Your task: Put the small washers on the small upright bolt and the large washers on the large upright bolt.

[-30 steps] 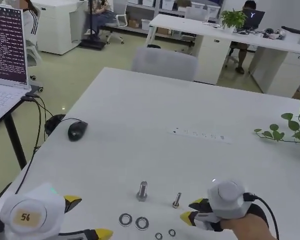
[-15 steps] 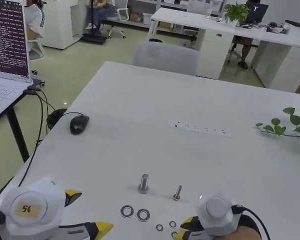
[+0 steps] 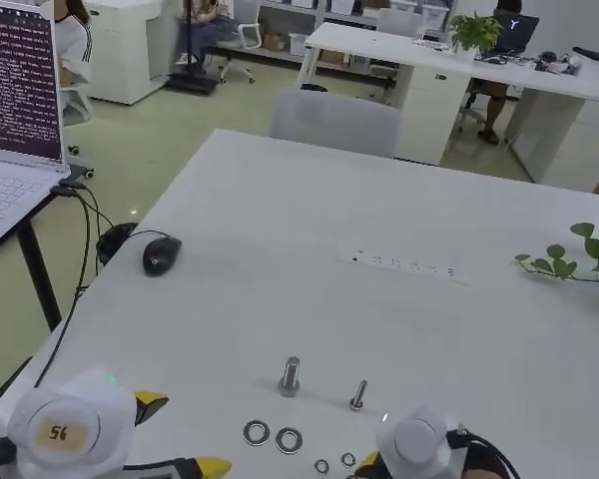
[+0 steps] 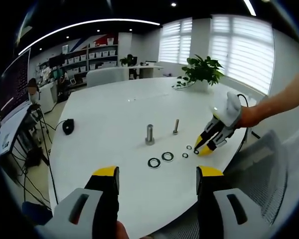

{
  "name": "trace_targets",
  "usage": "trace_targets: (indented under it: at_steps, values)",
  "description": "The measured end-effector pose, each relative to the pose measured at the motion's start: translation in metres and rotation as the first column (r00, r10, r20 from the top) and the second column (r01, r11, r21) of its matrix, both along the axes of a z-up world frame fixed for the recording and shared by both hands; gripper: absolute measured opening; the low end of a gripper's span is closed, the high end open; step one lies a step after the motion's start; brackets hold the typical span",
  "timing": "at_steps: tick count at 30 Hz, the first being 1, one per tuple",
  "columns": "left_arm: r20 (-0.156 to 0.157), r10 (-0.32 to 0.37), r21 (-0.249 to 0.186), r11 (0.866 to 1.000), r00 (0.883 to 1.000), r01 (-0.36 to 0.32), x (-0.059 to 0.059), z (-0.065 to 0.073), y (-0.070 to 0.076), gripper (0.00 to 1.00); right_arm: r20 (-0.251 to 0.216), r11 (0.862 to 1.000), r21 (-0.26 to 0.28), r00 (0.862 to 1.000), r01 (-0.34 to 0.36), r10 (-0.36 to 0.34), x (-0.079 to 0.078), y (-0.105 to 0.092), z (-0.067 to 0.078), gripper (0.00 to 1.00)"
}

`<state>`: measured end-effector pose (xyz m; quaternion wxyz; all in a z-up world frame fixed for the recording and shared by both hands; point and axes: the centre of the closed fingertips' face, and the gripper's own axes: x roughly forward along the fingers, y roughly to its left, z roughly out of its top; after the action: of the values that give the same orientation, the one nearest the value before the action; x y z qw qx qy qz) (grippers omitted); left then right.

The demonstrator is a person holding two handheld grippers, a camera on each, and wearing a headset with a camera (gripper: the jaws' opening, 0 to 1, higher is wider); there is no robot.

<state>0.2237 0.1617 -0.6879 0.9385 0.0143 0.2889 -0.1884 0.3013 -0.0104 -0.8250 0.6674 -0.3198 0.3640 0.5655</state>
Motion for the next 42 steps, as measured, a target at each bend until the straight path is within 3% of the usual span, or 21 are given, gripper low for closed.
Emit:
trace_targets:
  at_steps: [8, 19, 32, 42]
  values:
    - [-0.002, 0.012, -0.009, 1.0, 1.0, -0.012, 0.008, 0.002, 0.003, 0.62, 0.021, 1.0, -0.018, 1.0, 0.008, -0.008, -0.003, 0.001, -0.001, 0.15]
    - [0.014, 0.014, -0.001, 1.0, 1.0, -0.014, 0.014, 0.017, 0.003, 0.62, 0.022, 0.999, -0.024, 0.999, 0.042, -0.042, -0.01, 0.0, -0.001, 0.15]
    - [0.01, 0.021, 0.007, 1.0, 1.0, -0.021, 0.009, 0.024, 0.006, 0.62, 0.015, 0.997, -0.024, 0.997, 0.075, -0.075, -0.008, -0.001, -0.002, 0.15]
    - [0.031, 0.036, 0.006, 0.999, 0.999, -0.036, 0.008, 0.038, 0.007, 0.62, -0.007, 0.998, -0.041, 0.999, 0.053, -0.054, -0.007, 0.0, -0.002, 0.15]
